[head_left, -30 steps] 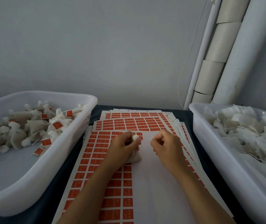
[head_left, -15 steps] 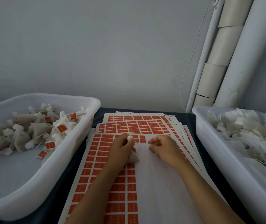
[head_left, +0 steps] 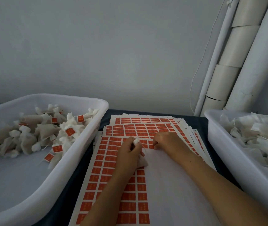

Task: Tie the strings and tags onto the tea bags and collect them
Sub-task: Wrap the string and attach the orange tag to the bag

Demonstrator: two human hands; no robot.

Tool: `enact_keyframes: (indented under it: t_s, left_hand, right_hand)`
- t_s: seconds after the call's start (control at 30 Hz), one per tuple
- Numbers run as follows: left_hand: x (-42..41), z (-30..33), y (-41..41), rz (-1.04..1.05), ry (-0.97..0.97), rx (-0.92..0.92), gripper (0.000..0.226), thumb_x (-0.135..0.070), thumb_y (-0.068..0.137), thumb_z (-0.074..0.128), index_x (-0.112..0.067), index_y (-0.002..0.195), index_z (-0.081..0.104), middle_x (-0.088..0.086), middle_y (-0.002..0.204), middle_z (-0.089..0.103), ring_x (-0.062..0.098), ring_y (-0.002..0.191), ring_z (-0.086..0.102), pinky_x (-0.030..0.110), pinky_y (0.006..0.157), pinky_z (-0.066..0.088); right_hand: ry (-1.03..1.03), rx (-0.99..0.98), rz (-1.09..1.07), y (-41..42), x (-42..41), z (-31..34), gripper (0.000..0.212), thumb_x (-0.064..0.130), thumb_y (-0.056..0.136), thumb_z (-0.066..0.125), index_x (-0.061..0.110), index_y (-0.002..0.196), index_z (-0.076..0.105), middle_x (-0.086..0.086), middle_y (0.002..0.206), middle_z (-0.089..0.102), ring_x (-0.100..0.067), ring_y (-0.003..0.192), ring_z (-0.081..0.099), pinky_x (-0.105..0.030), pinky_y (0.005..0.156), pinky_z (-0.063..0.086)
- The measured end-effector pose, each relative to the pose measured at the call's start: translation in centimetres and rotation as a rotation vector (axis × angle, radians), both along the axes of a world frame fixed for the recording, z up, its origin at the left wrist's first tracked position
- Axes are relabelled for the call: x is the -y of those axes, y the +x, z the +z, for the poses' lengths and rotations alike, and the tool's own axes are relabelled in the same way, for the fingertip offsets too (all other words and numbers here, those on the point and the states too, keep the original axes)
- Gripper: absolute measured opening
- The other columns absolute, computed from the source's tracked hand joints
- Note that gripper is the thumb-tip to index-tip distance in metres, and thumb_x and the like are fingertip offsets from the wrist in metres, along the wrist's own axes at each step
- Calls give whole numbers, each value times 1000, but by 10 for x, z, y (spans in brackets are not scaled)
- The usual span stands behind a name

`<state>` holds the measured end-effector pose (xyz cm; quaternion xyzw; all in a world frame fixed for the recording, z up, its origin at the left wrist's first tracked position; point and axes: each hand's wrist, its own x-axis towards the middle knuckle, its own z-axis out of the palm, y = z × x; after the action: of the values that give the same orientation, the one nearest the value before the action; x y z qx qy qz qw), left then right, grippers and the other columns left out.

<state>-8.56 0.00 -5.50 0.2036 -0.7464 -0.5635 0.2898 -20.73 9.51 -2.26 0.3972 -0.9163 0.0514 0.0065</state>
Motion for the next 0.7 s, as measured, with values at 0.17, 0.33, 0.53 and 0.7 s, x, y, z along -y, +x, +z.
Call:
enact_keyframes:
  t_s: [0.17, 0.33, 0.53, 0.7]
  left_hand:
    - [-1, 0, -2, 12, 3, -7, 21, -25, 97, 46, -17, 80, 54, -5, 71, 58, 4, 61, 53, 3, 49, 40]
    - [-2, -1, -2, 9, -5, -2, 20, -26, 97, 46, -18, 81, 55, -5, 73, 59, 3, 61, 54, 4, 50, 40]
    - [-1, -1, -1, 9, -6, 12, 18, -25, 97, 46, -19, 82, 54, -4, 75, 60, 5, 65, 54, 7, 54, 36]
    - [-3, 0, -1, 6, 5, 8, 17, -25, 97, 46, -16, 85, 56, -2, 76, 60, 6, 66, 55, 8, 56, 37]
  right_hand:
    - [-101, -267, 162, 6, -17, -17, 24, 28, 92, 55, 21, 115, 60, 3, 123, 61, -13, 105, 61, -18, 95, 40]
    - [-106, -301, 195, 6, -16, -22, 33, 29, 93, 54, 18, 124, 56, 2, 127, 59, -14, 110, 60, -21, 98, 41]
    - [-87, -276, 181, -3, -16, -20, 24, 29, 90, 58, 22, 113, 63, 3, 123, 62, -16, 106, 61, -21, 98, 39]
    - [-93, -316, 200, -3, -16, -22, 23, 29, 92, 56, 21, 113, 61, 2, 121, 62, -16, 103, 62, -19, 94, 41]
